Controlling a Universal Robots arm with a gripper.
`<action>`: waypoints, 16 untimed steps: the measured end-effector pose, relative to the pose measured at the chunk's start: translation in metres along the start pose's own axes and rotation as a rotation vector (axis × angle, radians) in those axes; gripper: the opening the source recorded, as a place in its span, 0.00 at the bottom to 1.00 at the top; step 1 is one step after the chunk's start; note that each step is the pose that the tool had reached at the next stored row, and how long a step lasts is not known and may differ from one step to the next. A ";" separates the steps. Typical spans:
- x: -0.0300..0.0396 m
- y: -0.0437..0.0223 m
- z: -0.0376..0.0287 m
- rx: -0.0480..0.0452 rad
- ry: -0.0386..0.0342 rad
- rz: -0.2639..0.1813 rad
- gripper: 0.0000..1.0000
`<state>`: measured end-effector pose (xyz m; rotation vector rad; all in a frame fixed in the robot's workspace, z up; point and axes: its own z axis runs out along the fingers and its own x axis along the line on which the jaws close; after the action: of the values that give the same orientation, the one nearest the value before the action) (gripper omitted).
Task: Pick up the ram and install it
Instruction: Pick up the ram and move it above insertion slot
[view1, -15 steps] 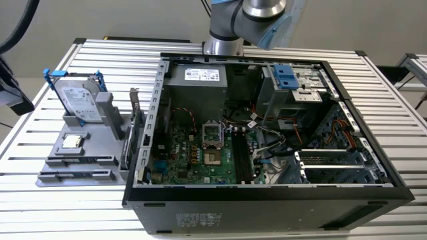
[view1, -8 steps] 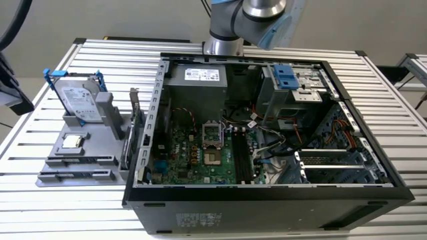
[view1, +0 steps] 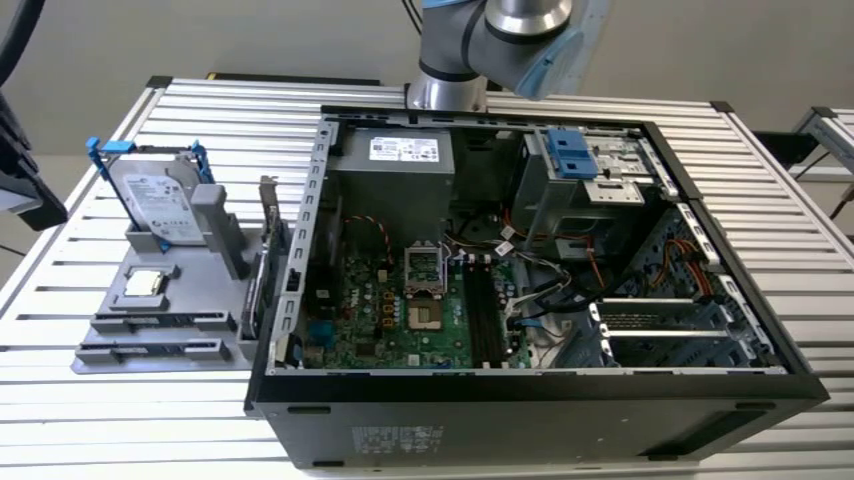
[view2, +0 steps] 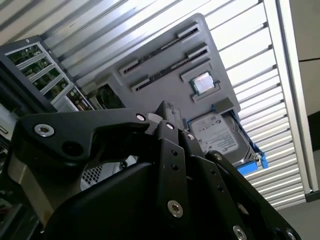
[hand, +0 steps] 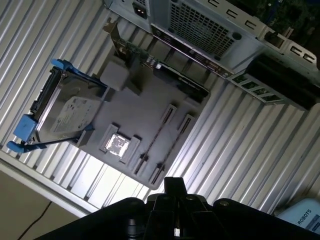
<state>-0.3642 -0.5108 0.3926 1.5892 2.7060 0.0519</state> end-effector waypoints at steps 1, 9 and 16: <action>0.0000 0.0000 0.0000 0.0003 0.0000 0.008 0.00; 0.0000 0.0000 0.0000 0.0026 -0.0004 0.082 0.00; 0.0000 0.0000 0.0000 0.0042 -0.0009 0.149 0.00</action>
<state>-0.3642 -0.5108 0.3926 1.7889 2.5831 0.0458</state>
